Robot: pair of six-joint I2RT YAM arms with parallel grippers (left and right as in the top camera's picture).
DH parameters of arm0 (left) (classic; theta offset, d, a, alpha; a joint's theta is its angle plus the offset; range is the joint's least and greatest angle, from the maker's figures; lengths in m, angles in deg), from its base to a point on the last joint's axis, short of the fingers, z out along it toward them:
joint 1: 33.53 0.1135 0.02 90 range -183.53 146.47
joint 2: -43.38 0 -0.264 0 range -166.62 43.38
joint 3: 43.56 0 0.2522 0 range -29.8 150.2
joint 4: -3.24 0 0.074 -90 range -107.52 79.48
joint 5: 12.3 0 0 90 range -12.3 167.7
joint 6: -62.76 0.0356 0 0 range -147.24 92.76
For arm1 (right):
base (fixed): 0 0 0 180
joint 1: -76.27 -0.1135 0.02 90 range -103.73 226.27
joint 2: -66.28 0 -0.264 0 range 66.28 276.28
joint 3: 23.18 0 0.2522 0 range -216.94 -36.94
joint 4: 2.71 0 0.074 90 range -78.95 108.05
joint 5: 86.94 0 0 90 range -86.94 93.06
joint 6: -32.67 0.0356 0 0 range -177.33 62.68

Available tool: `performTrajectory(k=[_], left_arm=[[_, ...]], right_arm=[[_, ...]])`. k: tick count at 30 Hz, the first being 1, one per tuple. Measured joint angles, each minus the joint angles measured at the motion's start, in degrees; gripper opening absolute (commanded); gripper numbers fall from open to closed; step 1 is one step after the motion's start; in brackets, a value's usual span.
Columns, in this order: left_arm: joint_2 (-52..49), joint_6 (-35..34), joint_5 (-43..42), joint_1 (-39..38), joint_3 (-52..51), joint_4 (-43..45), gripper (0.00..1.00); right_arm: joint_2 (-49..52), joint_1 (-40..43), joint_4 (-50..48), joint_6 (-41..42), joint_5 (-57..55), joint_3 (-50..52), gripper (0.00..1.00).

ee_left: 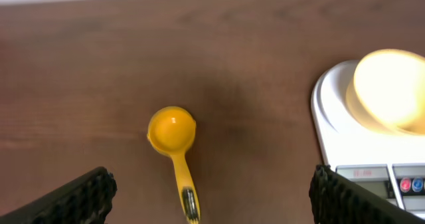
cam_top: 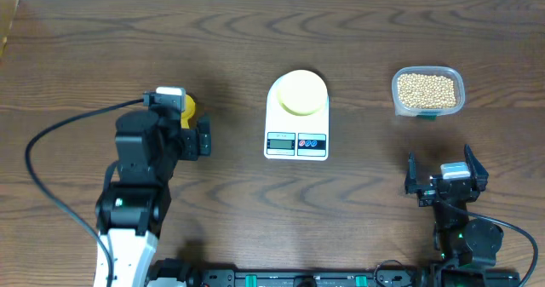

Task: Scoop item into bowl and weigh 50g on scale
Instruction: 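Move the left gripper over the yellow scoop handle and lower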

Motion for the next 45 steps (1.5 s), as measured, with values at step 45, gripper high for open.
performTrajectory(k=[45], left_arm=[[-41.2,-4.5,3.5,9.5,34.4,-20.1,0.65]], right_arm=[[0.0,0.0,0.0,0.0,0.0,0.0,0.99]])
